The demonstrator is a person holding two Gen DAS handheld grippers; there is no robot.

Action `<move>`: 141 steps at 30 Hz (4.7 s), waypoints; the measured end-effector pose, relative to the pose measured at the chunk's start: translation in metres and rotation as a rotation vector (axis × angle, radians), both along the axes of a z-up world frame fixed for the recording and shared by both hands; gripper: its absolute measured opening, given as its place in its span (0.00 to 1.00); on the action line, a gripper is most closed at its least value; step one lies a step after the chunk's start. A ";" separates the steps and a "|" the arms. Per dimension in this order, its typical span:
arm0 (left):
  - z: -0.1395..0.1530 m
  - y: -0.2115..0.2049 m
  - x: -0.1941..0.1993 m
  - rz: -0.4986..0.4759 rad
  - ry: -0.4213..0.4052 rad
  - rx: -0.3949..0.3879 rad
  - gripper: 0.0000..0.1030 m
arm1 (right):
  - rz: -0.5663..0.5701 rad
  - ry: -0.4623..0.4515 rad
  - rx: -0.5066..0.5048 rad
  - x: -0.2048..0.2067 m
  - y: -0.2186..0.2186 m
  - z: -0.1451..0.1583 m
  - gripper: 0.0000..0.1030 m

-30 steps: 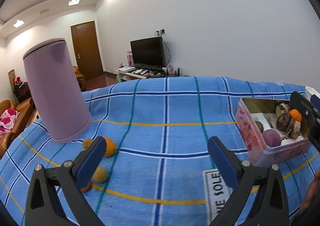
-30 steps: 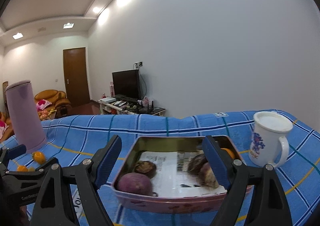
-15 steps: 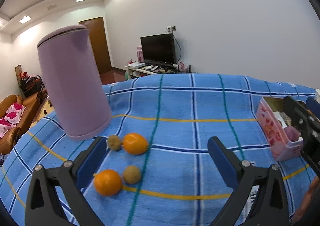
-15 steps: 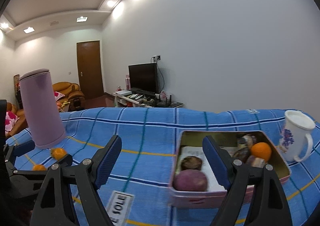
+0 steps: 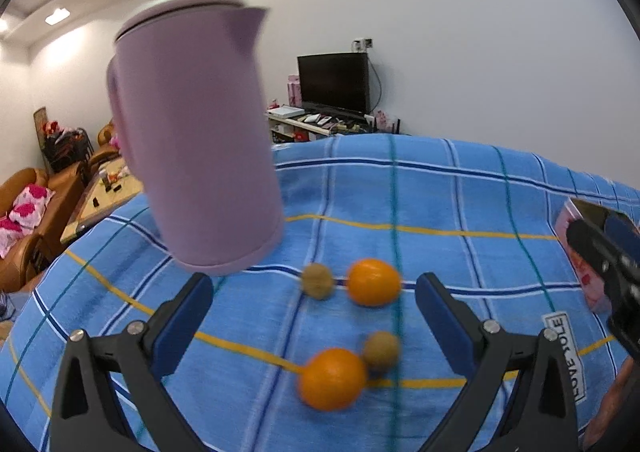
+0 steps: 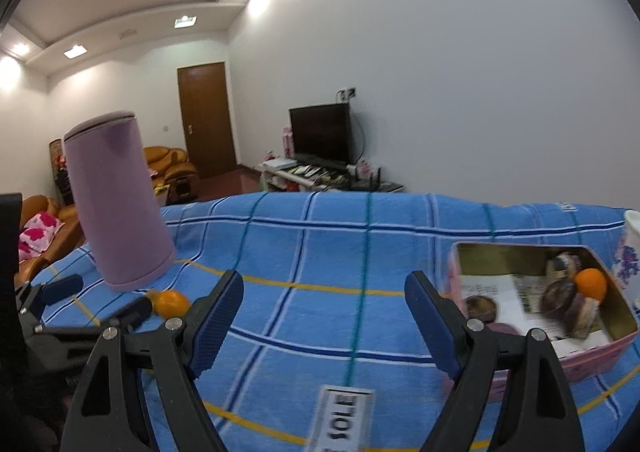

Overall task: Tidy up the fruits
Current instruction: 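Move both grippers back to the remaining fruits beside the kettle, then grasp the small brown-green fruit with the right gripper while the left gripper grasps an orange, then carry the small fruit with the right gripper into the tin while the left gripper carries the orange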

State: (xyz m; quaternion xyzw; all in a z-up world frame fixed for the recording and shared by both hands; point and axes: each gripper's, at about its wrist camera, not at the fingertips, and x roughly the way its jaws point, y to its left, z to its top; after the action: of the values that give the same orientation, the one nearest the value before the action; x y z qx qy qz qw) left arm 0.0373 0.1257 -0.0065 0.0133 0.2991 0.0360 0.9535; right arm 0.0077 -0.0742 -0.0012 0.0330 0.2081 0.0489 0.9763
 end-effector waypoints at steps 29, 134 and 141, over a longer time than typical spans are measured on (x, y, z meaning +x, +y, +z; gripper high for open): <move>0.005 0.099 0.007 0.084 0.040 -0.130 1.00 | 0.379 0.436 0.098 0.061 0.117 -0.050 0.43; 0.028 -0.253 0.000 -0.462 -0.064 -0.135 0.36 | -0.154 0.011 -0.101 -0.003 -0.171 0.016 0.27; 0.022 -0.279 0.005 -0.485 -0.053 -0.124 0.36 | -0.194 0.028 -0.124 0.006 -0.186 0.014 0.27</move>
State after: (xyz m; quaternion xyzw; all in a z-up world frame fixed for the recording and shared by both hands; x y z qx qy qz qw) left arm 0.0427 -0.1535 0.0160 0.0252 0.2638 -0.2118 0.9407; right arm 0.0133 -0.2597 0.0124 -0.0066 0.2200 -0.0594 0.9737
